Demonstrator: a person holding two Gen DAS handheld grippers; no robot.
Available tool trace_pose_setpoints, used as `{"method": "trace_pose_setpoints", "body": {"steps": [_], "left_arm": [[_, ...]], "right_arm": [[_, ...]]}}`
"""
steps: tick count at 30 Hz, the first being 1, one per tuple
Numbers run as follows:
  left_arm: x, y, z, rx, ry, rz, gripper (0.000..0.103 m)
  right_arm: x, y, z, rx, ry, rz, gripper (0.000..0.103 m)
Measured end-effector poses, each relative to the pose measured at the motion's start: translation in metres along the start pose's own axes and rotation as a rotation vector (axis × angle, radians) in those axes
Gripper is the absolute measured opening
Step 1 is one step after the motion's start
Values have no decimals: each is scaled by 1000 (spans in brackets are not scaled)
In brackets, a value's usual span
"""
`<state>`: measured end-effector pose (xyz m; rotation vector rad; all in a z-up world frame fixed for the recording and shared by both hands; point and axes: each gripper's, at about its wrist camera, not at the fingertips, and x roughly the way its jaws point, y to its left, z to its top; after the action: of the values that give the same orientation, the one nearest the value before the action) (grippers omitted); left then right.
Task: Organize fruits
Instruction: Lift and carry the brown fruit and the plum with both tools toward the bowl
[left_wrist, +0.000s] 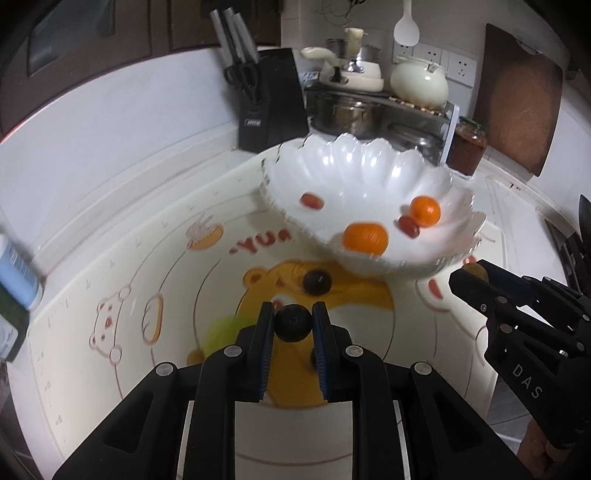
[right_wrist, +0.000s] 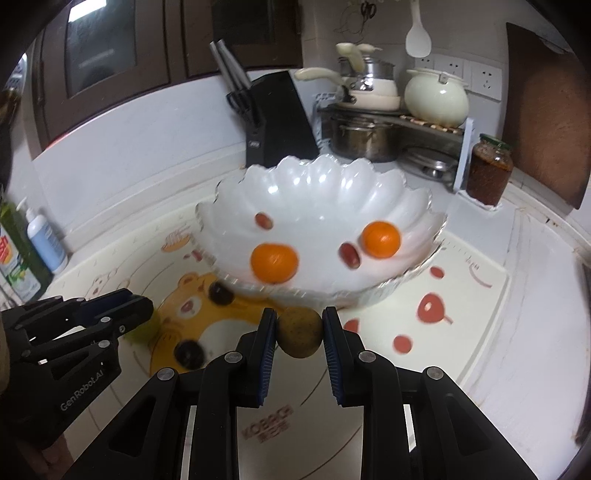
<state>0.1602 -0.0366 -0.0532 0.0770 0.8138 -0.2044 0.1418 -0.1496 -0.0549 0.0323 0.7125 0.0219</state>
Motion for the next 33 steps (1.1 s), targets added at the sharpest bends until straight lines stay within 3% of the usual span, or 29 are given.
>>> {"method": "trace_pose_setpoints", "body": {"steps": [15, 31, 33], "left_arm": [[15, -18, 62, 53, -73, -47, 21], [68, -26, 90, 66, -7, -87, 22], [71, -26, 89, 64, 2, -83, 27]], "right_arm": [[5, -24, 40, 13, -60, -55, 27], [36, -32, 60, 8, -31, -60, 27], [41, -34, 61, 16, -14, -60, 27]]}}
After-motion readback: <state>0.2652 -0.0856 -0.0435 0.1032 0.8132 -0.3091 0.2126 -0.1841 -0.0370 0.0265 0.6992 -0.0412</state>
